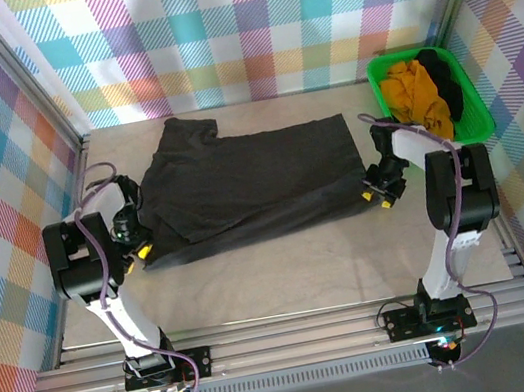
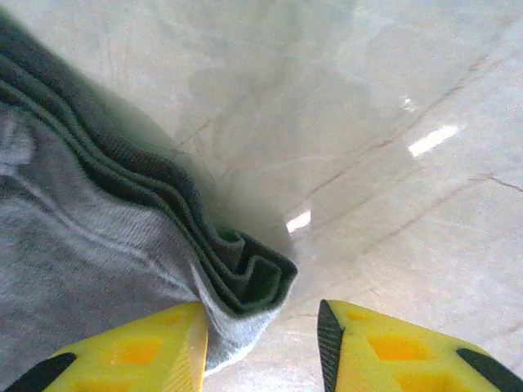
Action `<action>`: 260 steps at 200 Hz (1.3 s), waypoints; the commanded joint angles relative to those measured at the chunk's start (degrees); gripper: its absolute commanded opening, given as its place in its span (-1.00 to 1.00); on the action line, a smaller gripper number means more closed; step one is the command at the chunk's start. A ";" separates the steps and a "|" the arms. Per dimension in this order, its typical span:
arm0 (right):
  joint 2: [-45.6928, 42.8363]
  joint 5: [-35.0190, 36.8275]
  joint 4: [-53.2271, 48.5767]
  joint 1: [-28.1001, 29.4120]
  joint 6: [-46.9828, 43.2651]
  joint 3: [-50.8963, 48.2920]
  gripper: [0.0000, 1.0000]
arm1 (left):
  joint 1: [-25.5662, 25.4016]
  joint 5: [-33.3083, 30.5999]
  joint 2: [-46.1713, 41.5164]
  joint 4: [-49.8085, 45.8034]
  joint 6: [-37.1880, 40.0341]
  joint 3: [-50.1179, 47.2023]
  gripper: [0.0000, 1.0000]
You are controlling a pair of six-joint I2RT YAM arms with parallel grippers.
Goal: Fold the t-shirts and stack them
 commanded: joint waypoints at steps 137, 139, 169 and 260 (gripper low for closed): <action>-12.74 -36.43 32.26 9.73 -3.00 -2.54 0.07 | -15.44 24.11 -5.75 17.86 -27.95 -7.43 0.09; -12.73 -36.42 32.12 9.73 -3.01 -2.54 0.07 | -15.46 24.01 -5.66 17.94 -27.97 -7.38 0.08; -12.82 -36.62 32.52 9.73 -2.40 -3.38 0.04 | -15.56 22.91 -4.26 19.81 -27.95 -6.39 -0.24; -13.68 -33.41 29.71 9.65 -2.62 -4.20 -0.03 | -18.81 18.79 2.10 14.63 -18.86 8.88 -1.00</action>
